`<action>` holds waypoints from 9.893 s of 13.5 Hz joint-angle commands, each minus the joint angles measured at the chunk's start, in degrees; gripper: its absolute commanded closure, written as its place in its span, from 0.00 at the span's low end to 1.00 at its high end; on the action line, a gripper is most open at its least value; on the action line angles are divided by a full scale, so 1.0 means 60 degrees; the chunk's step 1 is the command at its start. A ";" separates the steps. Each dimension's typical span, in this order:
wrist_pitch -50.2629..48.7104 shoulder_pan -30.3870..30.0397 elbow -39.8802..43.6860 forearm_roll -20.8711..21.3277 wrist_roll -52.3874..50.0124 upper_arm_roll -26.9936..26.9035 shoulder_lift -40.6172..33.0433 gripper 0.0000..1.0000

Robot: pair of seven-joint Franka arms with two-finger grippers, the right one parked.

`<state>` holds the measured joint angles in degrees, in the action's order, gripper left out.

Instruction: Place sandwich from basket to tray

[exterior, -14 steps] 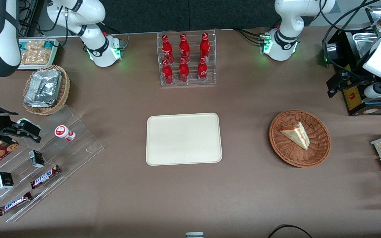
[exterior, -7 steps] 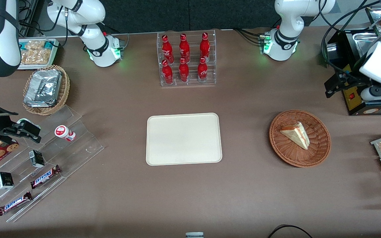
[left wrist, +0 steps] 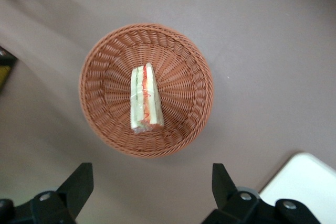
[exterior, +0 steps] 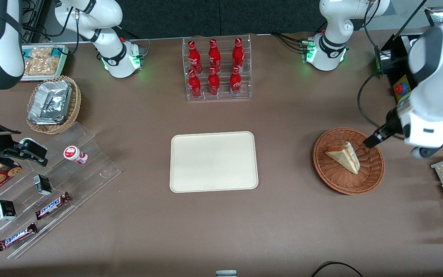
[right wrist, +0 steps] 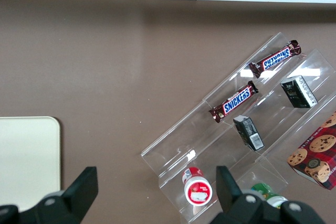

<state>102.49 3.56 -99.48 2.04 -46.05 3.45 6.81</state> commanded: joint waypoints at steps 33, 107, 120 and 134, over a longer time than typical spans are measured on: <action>0.2527 -0.0330 -0.0876 -0.0134 -0.1406 0.0609 0.1501 1.00; -0.1993 -0.1589 0.0643 -0.0735 0.7647 0.1300 -0.1179 0.01; -0.1891 -0.1999 0.0599 -0.0369 0.7075 0.1578 -0.1721 0.01; -0.1612 -0.0227 -0.0046 -0.0325 0.7133 -0.0032 -0.2893 0.01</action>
<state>91.87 1.24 -96.96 -0.72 -2.93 4.39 -7.31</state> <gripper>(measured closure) 0.009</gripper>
